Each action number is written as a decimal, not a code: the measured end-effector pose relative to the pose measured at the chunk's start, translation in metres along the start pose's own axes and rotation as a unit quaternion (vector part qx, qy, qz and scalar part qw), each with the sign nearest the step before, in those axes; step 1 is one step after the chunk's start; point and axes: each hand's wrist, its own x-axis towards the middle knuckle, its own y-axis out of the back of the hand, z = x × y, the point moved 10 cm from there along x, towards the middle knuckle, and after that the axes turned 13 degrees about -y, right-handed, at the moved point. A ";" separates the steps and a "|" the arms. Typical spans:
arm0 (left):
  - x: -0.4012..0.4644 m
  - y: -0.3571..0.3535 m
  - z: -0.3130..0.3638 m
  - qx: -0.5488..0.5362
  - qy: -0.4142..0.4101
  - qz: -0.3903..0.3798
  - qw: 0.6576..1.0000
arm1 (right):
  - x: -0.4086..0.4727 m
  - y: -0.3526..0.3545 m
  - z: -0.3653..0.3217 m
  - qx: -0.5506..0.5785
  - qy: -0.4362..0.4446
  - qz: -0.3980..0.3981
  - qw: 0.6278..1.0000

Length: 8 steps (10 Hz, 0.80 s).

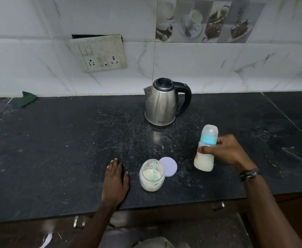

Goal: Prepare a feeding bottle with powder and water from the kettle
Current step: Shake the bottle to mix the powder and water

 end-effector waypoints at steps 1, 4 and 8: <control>0.000 0.000 -0.001 0.001 0.002 -0.003 1.000 | -0.002 0.002 -0.006 -0.023 0.022 0.022 0.999; 0.001 -0.001 -0.002 0.000 -0.001 0.001 1.000 | -0.004 -0.006 -0.010 0.021 0.042 -0.034 0.998; 0.000 -0.002 -0.004 0.002 0.000 -0.004 1.000 | -0.004 -0.012 -0.005 -0.020 0.032 -0.027 0.999</control>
